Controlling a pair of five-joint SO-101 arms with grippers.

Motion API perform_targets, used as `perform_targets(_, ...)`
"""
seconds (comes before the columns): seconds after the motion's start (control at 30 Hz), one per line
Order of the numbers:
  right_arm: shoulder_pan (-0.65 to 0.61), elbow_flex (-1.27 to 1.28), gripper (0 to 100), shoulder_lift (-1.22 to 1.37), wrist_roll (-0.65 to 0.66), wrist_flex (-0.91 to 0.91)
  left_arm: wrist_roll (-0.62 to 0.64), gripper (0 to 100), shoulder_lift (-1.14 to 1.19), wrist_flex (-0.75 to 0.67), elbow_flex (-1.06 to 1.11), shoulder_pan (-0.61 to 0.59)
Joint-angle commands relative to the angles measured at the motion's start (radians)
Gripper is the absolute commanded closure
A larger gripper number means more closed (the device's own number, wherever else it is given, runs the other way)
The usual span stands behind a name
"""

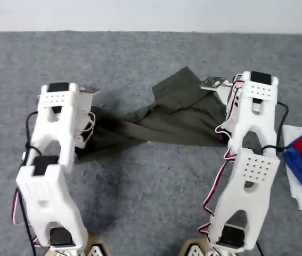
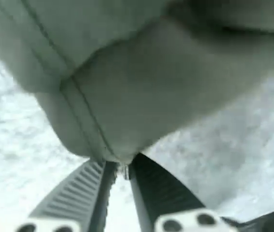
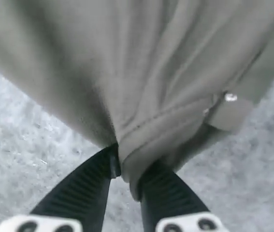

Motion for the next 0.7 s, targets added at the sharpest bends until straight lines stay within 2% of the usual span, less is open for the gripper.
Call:
perform_targets(0.0, 0.042, -0.035, 98.9, -0.107, 0.015, 0.044, -0.192, 99, -0.259, 0.035, 0.087, -0.017)
perform_targets(0.13, 0.099, -0.035, 98.9, -0.163, 0.051, 0.045, -0.327, 99, -0.448, 0.035, 0.266, -0.017)
perform_targets(0.33, 0.199, 0.106, 98.9, -0.211, 0.140, 0.047, -0.431, 99, -0.592, 0.034, 0.499, -0.057)
perform_targets(0.5, 0.246, 0.331, 98.9, -0.285, 0.215, 0.045, -0.542, 99, -0.598, 0.034, 0.521, -0.152)
perform_targets(0.67, 0.277, 0.473, 98.9, -0.401, 0.239, 0.045, -0.592, 99, -0.603, 0.034, 0.521, -0.239)
